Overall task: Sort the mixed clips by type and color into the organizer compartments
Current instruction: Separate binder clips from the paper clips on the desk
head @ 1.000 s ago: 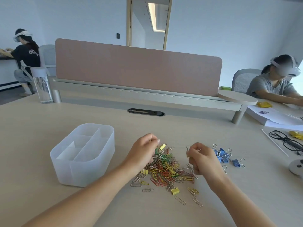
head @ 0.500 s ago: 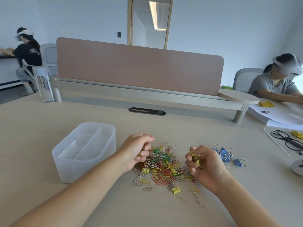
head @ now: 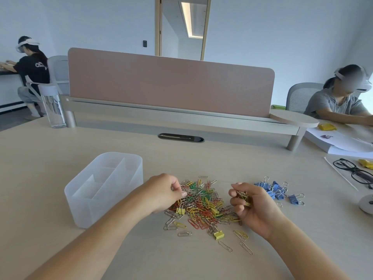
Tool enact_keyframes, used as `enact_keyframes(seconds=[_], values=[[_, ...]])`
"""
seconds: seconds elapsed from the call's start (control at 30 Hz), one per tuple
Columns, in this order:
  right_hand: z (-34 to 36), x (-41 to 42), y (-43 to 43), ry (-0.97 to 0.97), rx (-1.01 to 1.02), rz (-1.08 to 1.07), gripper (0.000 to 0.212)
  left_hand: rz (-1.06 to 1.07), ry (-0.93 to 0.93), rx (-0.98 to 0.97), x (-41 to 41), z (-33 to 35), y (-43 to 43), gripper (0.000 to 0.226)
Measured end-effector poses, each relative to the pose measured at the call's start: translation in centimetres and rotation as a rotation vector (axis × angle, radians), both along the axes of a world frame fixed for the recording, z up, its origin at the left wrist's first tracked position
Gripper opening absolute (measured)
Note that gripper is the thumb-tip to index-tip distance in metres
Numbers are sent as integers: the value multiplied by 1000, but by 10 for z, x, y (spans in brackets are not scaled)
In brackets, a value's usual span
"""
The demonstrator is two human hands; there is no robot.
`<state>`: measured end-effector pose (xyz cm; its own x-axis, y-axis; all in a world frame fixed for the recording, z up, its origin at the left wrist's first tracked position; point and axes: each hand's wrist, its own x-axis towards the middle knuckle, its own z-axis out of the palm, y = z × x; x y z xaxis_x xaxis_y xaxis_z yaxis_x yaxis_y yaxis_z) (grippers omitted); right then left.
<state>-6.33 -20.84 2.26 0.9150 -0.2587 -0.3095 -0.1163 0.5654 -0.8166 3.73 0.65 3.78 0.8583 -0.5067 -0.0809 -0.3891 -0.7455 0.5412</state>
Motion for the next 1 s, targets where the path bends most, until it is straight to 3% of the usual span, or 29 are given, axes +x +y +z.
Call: enact_keyframes(seconds=[0.23, 0.43, 0.47, 0.53, 0.6, 0.63, 0.77, 0.93, 1.0], values=[[-5, 5, -1, -73, -97, -13, 10, -68, 80, 34, 5, -3, 5, 25], [-8, 3, 0, -127, -314, 2, 43, -76, 117, -31, 2, -10, -1, 23], [-8, 3, 0, -134, -426, -15, 46, -80, 134, -56, 2, -10, -1, 23], [-7, 2, -1, -154, -852, -44, 49, -92, 236, -164, 0, -8, -3, 21], [-8, 1, -3, -206, -1240, -8, 49, -86, 448, -365, -2, -6, -6, 19], [-9, 0, -2, -230, -1316, 25, 47, -70, 551, -469, -2, -5, -8, 17], [-10, 0, 1, -212, -1272, 101, 42, 22, 803, -704, -1, -5, -11, 16], [-5, 2, 0, -95, -920, 111, 30, 124, 1005, -883, -1, -8, -14, 11], [-5, 1, -2, -87, -983, 118, 24, 156, 1069, -950, -1, -9, -16, 9]])
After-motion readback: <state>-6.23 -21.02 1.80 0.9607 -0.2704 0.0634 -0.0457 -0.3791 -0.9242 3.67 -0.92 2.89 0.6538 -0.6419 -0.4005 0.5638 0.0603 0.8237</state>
